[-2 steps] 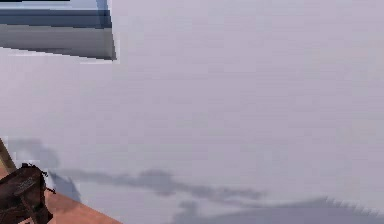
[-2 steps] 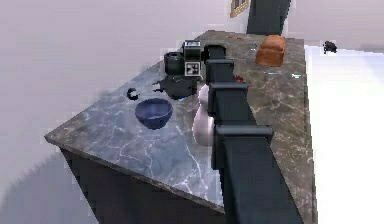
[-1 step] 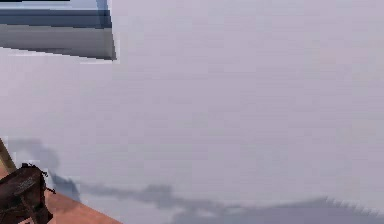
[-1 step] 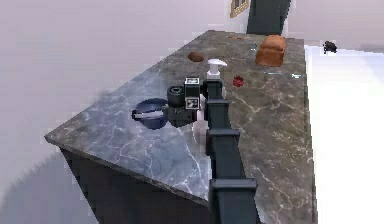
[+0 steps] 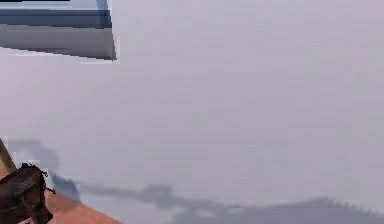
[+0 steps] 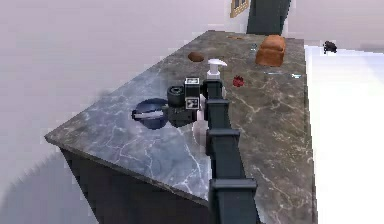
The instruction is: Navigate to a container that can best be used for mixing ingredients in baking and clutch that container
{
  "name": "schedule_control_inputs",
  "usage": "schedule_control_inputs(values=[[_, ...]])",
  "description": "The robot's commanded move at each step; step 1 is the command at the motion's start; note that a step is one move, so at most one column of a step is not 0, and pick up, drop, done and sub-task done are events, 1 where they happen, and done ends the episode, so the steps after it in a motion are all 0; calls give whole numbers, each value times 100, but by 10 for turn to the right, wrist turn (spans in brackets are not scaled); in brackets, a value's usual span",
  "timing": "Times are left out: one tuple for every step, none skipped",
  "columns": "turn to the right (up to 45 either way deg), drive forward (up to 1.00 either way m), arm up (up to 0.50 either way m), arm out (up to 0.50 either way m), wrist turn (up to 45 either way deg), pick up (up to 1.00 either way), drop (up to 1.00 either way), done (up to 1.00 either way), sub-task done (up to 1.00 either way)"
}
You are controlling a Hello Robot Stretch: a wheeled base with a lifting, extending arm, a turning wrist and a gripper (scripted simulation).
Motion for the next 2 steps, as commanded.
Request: schedule_control_inputs(values=[[0, 0, 8, 0, 0, 0, 0, 0, 0], [0, 0, 0, 0, 0, 0, 0, 100, 0]])
